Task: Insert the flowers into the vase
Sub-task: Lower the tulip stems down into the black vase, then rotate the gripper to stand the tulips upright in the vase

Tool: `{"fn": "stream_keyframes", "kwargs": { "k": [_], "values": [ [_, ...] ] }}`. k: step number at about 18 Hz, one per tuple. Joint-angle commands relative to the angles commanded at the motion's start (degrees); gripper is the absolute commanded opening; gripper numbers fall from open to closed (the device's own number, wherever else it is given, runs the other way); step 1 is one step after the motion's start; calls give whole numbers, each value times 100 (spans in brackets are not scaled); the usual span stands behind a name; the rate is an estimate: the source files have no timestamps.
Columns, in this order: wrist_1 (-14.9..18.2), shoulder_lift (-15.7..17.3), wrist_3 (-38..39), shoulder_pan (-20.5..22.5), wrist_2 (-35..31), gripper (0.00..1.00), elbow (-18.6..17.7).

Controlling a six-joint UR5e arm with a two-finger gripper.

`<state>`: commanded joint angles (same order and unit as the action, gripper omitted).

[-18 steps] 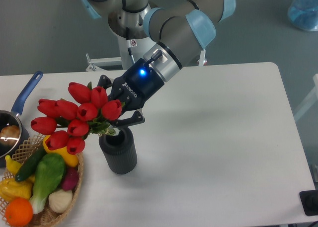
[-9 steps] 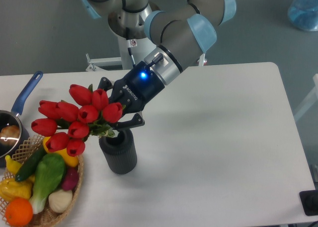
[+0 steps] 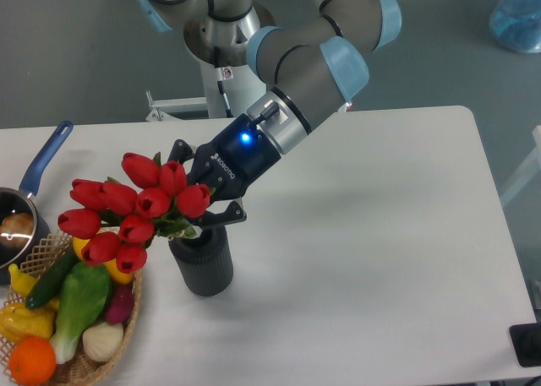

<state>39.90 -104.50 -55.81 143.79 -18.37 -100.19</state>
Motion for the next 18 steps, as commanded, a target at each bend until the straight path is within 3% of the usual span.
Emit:
{"fn": "stream_keyframes", "kwargs": {
  "k": [18],
  "values": [
    [9, 53, -1177, 123, 431, 30, -755]
  ]
}}
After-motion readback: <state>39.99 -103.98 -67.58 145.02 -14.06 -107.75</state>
